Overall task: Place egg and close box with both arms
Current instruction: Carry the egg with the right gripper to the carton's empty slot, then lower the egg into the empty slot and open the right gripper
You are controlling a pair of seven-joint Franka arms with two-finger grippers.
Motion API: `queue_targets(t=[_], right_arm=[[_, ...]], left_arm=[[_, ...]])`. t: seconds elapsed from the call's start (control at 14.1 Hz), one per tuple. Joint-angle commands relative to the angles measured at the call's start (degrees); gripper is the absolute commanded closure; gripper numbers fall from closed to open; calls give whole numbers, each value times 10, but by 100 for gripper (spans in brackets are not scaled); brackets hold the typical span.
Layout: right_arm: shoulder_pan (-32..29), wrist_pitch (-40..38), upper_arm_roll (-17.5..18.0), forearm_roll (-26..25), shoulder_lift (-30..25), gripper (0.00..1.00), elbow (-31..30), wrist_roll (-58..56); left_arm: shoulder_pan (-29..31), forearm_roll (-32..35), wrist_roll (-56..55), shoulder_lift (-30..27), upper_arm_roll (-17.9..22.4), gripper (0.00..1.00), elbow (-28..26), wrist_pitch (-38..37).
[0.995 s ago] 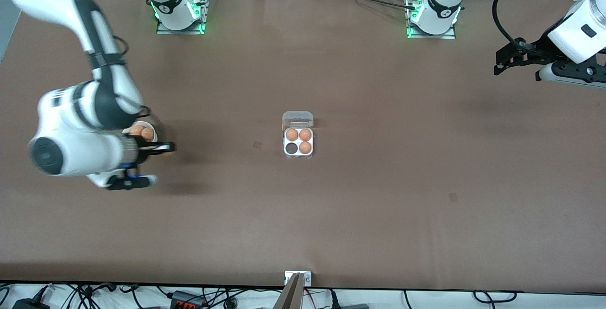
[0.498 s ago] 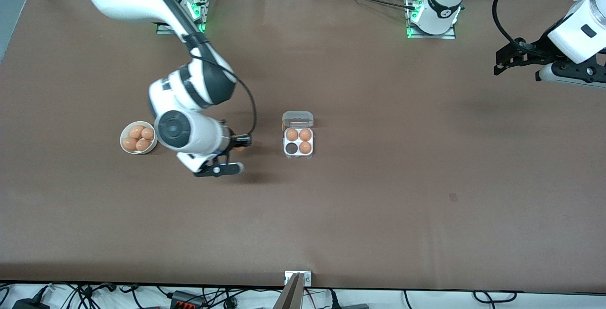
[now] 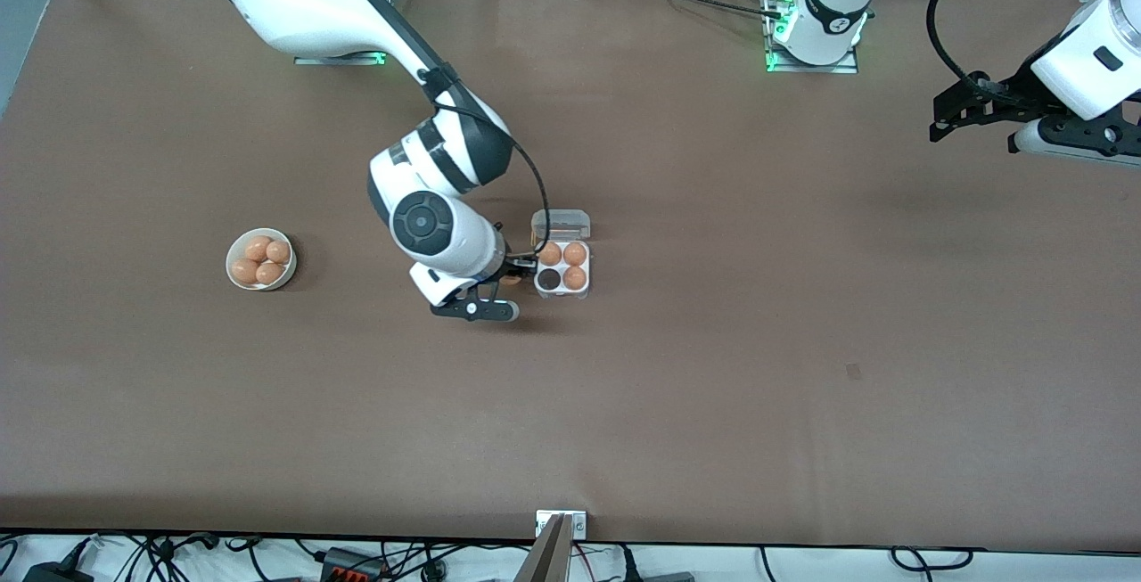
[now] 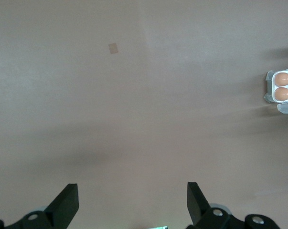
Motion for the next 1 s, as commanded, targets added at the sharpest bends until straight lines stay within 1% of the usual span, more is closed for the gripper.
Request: queue_targets(t=[0.0, 0.36, 0.5, 0.92], right_arm=[[17, 37, -2, 2, 22, 88, 11, 37], [19, 55, 4, 5, 41, 88, 11, 49], [19, 59, 4, 18, 44, 88, 11, 50], [31, 61, 4, 19, 52, 87, 11, 53]], left_arm=[[7, 7, 3, 12, -2, 0, 22, -16], [7, 7, 3, 12, -1, 0, 23, -16], [7, 7, 3, 12, -2, 0, 23, -16], [7, 7, 3, 12, -1, 0, 22, -16]])
